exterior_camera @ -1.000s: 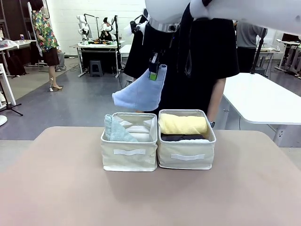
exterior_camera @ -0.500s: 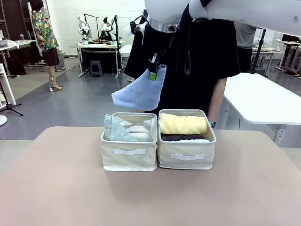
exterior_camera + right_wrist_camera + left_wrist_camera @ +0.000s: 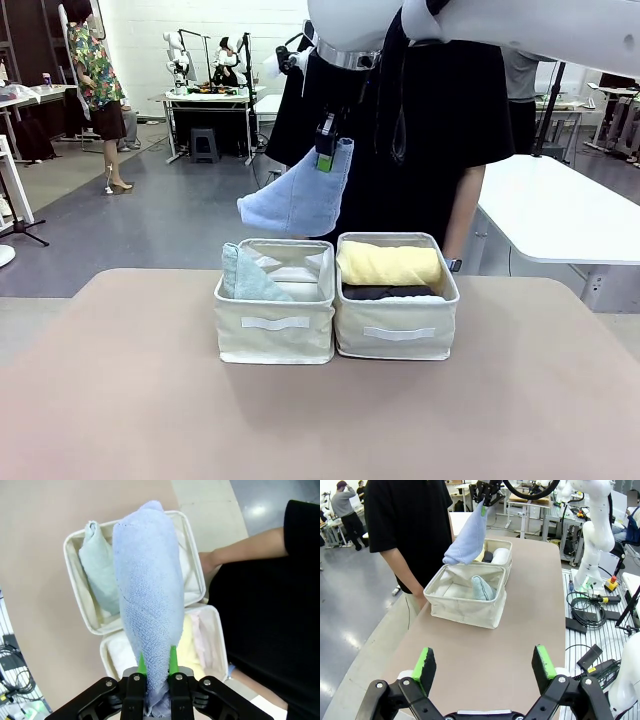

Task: Sort the towels based on their folding style.
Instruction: Pick up another triangle-folded towel from the table and place it in the left Fabric basket.

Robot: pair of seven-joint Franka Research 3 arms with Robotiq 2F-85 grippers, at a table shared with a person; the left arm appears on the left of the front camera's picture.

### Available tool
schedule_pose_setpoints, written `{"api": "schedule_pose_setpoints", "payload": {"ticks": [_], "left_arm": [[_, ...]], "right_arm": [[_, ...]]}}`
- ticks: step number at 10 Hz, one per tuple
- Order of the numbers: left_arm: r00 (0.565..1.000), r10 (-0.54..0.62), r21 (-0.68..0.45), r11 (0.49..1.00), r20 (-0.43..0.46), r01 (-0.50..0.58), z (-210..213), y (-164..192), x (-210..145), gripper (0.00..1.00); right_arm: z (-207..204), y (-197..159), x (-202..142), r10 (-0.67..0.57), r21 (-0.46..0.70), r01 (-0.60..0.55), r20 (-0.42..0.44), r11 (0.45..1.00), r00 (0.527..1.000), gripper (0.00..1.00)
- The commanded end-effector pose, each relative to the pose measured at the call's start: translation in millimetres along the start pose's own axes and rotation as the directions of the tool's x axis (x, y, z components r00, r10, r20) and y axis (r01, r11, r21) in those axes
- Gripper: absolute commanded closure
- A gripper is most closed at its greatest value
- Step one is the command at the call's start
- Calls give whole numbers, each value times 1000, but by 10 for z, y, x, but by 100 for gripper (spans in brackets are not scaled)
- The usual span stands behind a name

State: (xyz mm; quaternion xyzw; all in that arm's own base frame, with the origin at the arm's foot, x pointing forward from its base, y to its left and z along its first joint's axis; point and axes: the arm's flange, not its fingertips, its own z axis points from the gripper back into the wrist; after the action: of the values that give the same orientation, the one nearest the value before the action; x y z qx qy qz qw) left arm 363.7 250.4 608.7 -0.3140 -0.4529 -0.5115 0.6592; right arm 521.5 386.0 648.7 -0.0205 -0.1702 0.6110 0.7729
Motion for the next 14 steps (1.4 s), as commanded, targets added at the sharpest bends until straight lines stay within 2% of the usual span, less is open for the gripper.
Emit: {"api": "schedule_pose_setpoints", "payload": {"ticks": [1, 4, 6, 9, 14], "left_arm": [[1000, -9, 6, 1000, 13, 9, -1, -12, 9, 0], [1000, -9, 6, 1000, 13, 9, -1, -12, 9, 0], [1000, -9, 6, 1000, 13, 9, -1, -12, 9, 0], [1000, -9, 6, 1000, 13, 9, -1, -12, 9, 0], [1000, -9, 6, 1000, 13, 9, -1, -12, 9, 0]], "right_arm": [[-52, -171, 131, 3, 16, -3, -24, 1000, 1000, 83], [-356, -455, 218, -16, 80, 22, -75, 997, 997, 83], [-539, -527, 315, 4, 113, 4, -73, 994, 997, 83], [-844, -516, 461, 26, 134, -14, -88, 991, 996, 83], [-1188, -484, 399, 64, 187, -35, -151, 982, 986, 83]]}}
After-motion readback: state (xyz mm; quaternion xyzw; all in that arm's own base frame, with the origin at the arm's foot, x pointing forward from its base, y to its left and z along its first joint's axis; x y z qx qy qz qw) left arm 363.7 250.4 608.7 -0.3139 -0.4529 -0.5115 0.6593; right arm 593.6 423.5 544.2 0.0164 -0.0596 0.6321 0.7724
